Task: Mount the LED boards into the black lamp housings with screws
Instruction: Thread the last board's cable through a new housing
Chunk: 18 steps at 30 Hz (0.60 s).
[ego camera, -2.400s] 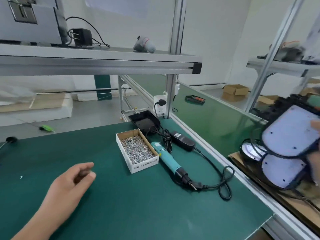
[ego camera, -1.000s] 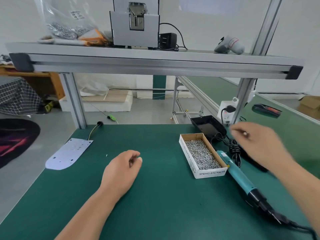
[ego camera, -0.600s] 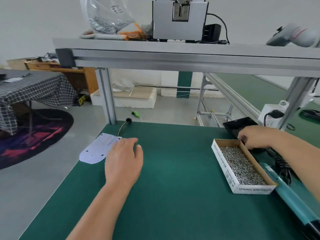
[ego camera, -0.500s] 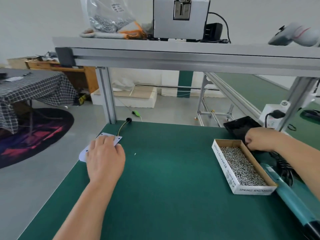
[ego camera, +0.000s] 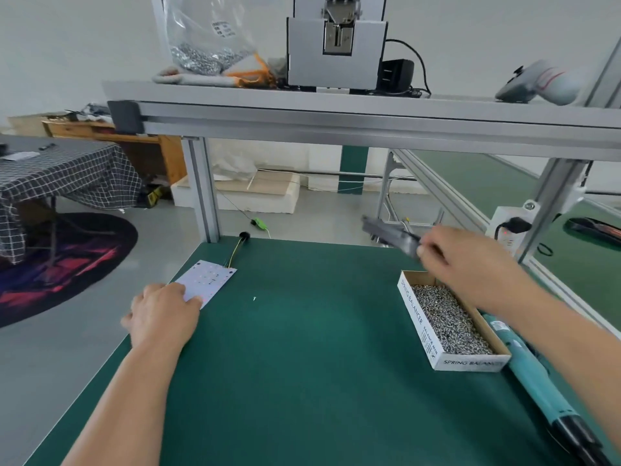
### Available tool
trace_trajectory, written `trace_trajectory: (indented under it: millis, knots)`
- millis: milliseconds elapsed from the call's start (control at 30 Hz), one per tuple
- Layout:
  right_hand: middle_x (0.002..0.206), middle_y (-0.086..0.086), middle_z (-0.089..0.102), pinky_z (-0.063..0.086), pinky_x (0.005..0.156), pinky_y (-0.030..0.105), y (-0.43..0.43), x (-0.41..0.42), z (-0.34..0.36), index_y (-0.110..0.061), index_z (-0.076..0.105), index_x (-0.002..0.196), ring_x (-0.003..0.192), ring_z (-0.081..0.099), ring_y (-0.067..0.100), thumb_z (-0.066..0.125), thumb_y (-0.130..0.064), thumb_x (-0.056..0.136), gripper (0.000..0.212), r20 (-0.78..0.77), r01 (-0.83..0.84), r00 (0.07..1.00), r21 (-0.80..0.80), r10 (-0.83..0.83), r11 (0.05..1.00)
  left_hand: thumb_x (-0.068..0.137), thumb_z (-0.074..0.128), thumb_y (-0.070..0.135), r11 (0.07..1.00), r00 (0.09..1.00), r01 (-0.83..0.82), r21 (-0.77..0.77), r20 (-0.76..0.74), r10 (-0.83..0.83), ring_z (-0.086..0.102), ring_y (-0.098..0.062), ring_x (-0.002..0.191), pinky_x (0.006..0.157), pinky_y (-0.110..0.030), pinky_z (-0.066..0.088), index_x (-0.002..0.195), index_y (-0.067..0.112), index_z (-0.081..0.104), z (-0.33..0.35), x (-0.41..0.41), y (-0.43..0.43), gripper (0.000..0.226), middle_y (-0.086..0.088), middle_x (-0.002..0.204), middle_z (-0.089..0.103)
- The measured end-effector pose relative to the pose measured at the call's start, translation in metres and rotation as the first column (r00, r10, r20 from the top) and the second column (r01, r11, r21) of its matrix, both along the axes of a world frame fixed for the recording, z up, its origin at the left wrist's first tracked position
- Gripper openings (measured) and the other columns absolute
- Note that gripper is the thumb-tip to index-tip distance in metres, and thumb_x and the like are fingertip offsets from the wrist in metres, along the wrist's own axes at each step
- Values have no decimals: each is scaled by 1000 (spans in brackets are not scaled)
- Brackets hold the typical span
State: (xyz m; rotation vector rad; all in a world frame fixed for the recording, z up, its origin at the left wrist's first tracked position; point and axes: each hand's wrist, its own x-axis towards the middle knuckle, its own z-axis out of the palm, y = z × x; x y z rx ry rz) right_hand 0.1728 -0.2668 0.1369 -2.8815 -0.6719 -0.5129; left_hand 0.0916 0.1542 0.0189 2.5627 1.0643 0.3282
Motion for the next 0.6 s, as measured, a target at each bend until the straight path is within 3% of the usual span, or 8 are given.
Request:
trace_trajectory:
  millis: [100,167,233,367,433,500,567,600]
  knots:
    - [81,-7,58,52,72,40,38,-71,-12,-26,52,88,73,59,17,26,-50,101,37,-30,-76,997,-150,73,986,95,68,41,997,999,-8,-79,-36,6,48,-38,118,88,-43,37,101,15,61,6,-2,9,28,-12,122,55]
    - [76,-5,57,54,62,37,56,-116,-32,-25,59,82,68,61,19,38,-44,100,33,-44,-209,978,-197,204,958,94,70,44,995,996,6,-95,-92,-14,52,-39,114,90,-43,45,100,15,62,9,-5,18,31,-11,117,58]
    - [59,-6,54,40,37,26,64,-150,-54,-24,62,63,49,57,15,62,-49,82,31,13,-320,944,-208,330,924,91,74,39,992,997,10,-125,-79,-20,58,-38,99,87,-43,52,93,13,63,10,-9,28,28,-14,105,61]
    - [56,-10,27,6,41,24,66,-178,-85,-28,40,56,44,25,9,74,-58,55,46,-37,-329,941,-320,335,888,84,75,19,952,994,-103,-288,15,112,63,-40,83,70,-37,50,98,2,63,11,-12,36,25,-26,110,57]
    - [58,-10,27,13,41,21,66,-182,-95,-29,42,58,49,22,9,76,-56,59,44,-50,-384,920,-311,388,869,80,69,8,946,980,-80,-315,147,132,57,-36,72,63,-35,44,83,2,62,11,-11,33,9,-22,87,63]
    - [62,-11,43,31,44,17,65,-185,-91,-32,58,67,50,40,4,73,-56,71,29,-106,-462,887,-226,449,858,76,60,2,956,960,-33,-293,256,112,43,-32,61,59,-34,36,72,7,51,11,-10,29,11,-13,66,53]
    - [88,-8,55,48,71,19,60,-180,-83,-34,64,99,78,57,4,58,-58,93,26,-220,-470,861,-2,458,883,75,55,1,952,934,40,-302,350,71,35,-27,59,59,-32,30,71,13,44,14,-9,19,16,-8,64,45]
    - [99,-9,56,47,81,18,56,-179,-78,-37,60,108,90,59,5,51,-65,96,31,-261,-433,848,158,461,887,78,57,1,915,908,86,-393,409,90,38,-27,58,59,-30,31,73,11,49,17,-7,11,14,-9,66,48]
